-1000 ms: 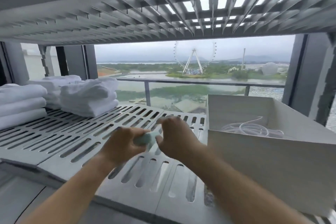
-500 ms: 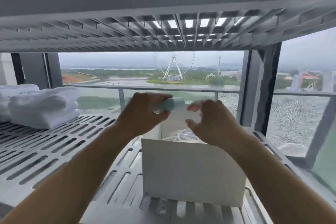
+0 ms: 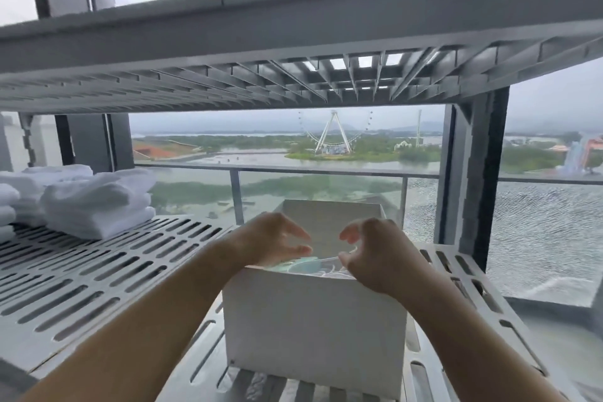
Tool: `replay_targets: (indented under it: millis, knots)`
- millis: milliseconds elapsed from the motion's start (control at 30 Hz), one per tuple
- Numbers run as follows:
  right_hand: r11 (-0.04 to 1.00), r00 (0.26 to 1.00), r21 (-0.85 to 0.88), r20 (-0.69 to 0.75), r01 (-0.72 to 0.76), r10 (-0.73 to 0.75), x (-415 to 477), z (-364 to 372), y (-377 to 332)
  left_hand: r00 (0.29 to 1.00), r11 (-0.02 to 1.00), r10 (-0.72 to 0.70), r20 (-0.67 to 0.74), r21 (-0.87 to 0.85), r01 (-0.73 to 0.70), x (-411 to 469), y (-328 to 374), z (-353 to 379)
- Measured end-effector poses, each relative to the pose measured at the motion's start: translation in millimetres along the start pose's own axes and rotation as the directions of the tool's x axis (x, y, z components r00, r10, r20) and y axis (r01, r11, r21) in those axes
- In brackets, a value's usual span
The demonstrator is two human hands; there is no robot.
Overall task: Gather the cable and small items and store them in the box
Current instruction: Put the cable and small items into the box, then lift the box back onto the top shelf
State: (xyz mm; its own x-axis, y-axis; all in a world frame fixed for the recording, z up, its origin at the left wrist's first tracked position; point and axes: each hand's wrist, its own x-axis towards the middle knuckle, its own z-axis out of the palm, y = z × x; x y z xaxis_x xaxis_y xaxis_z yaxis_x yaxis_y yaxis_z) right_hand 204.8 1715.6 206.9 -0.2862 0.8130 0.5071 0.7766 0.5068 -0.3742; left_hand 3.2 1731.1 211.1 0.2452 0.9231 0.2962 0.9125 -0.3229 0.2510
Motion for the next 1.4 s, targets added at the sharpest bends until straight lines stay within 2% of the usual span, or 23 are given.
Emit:
replay_targets:
  millis: [100, 233, 433, 667, 767, 833, 900, 1000, 1133, 1300, 1400]
  knots:
    - [0.999, 0.999, 0.021, 0.014, 0.030, -0.030, 0.9, 1.4, 1.8, 0.999, 0.995, 0.008, -0.053, -0.101, -0.013, -9.1, -0.2, -1.5]
    - [0.997, 0.994, 0.042, 0.079, 0.072, -0.075, 2.6, 1.0, 1.7, 0.997, 0.990, 0.011, -0.081, -0.140, -0.022, -15.8, 2.4, 0.5]
    - [0.988, 0.988, 0.095, 0.081, 0.121, -0.129, -0.7, -1.2, 2.2, 0.970, 0.992, 0.026, -0.240, -0.111, -0.054, -22.5, 10.7, -2.7]
    - [0.963, 0.965, 0.063, -0.005, 0.264, -0.264, -7.6, -4.0, -6.0, 0.958, 0.997, 0.040, -0.283, -0.048, -0.055, -49.5, 28.7, 2.6]
    - [0.949, 0.948, -0.065, -0.053, 0.310, -0.313, -19.4, 7.9, -8.8, 0.878, 0.988, 0.077, -0.472, 0.155, -0.003, -70.6, 30.8, 20.7]
    - [0.932, 0.935, -0.204, -0.136, 0.299, -0.329, -30.0, 14.3, -10.4, 0.819, 0.972, 0.173, -0.547, 0.229, -0.052, -84.0, 32.5, 29.9]
    - [0.919, 0.917, -0.262, -0.191, 0.295, -0.349, -41.1, 15.3, -10.8, 0.826, 0.956, 0.234, -0.514, 0.275, -0.100, -93.2, 30.9, 33.9]
    - [0.870, 0.877, -0.339, -0.200, 0.357, -0.438, -54.4, 15.0, -9.6, 0.854, 0.925, 0.252, -0.455, 0.372, -0.075, -98.5, 25.5, 37.9]
    - [0.879, 0.873, -0.290, -0.203, 0.380, -0.444, -64.8, 22.2, -9.7, 0.882, 0.943, 0.202, -0.425, 0.328, -0.058, -96.2, 22.9, 39.3]
    - [0.867, 0.902, -0.380, -0.153, 0.323, -0.403, -73.1, 32.0, -6.2, 0.882, 0.981, 0.141, -0.450, 0.185, -0.062, -93.9, 27.2, 34.7]
    - [0.891, 0.902, -0.306, -0.167, 0.336, -0.397, -72.5, 26.7, -8.2, 0.867, 0.982, 0.149, -0.475, 0.171, -0.075, -98.9, 31.4, 34.0]
